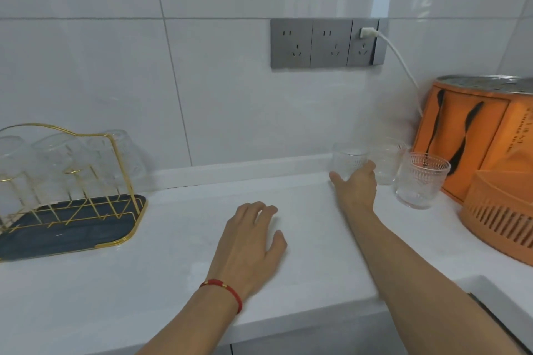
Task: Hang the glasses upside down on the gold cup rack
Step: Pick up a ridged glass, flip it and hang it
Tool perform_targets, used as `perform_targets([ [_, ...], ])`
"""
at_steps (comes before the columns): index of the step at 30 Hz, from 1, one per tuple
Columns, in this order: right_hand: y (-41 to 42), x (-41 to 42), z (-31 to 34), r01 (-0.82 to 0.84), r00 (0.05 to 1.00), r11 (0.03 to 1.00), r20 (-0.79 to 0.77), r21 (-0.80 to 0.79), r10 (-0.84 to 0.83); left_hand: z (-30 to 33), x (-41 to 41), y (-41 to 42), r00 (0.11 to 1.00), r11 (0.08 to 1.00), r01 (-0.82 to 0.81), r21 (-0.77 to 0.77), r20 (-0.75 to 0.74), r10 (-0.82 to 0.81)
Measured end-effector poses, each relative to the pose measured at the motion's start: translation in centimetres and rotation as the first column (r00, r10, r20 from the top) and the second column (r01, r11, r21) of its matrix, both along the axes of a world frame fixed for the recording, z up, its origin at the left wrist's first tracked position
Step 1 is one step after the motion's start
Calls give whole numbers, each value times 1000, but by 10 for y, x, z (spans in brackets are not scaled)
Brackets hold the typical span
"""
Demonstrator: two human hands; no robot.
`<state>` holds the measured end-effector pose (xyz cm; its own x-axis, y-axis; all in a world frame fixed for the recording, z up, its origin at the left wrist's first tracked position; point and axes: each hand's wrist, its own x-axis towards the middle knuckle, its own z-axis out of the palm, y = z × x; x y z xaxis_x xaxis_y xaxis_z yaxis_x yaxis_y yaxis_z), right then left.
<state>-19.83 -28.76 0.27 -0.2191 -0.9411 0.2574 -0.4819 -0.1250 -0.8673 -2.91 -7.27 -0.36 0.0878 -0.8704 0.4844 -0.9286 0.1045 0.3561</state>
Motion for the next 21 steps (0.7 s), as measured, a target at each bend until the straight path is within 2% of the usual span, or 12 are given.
perform_targets([
  [4, 5, -1, 0, -91, 996, 994, -24, -56, 89, 2, 1, 1, 996, 1000, -14, -26, -87, 12],
  [7, 31, 7, 6, -252, 967, 928, -98, -274, 234, 2, 1, 5, 988, 997, 27, -65, -151, -37],
  [10, 67, 29, 8, -489, 872, 733, -276, -473, 403, 6, 3, 8, 926, 991, 18, -133, -371, -67],
  [13, 103, 49, 7, -648, 761, 549, -427, -528, 488, 18, 11, 18, 782, 957, -110, -270, -617, -84],
  [15, 122, 61, 5, -732, 681, 420, -553, -537, 480, 24, 22, 33, 727, 938, -180, -297, -682, -77],
  [17, 139, 71, 1, -794, 607, 342, -619, -503, 499, 27, 36, 51, 703, 930, -223, -291, -709, -53],
  [19, 156, 82, 0, -831, 549, 363, -515, -421, 658, 29, 51, 70, 669, 929, -257, -266, -743, -27],
  [20, 167, 87, 0, -853, 508, 398, -363, -337, 781, 30, 59, 79, 652, 927, -272, -258, -758, -20],
  [21, 179, 95, 2, -879, 452, 414, -136, -238, 882, 32, 67, 87, 640, 925, -281, -255, -768, -18],
])
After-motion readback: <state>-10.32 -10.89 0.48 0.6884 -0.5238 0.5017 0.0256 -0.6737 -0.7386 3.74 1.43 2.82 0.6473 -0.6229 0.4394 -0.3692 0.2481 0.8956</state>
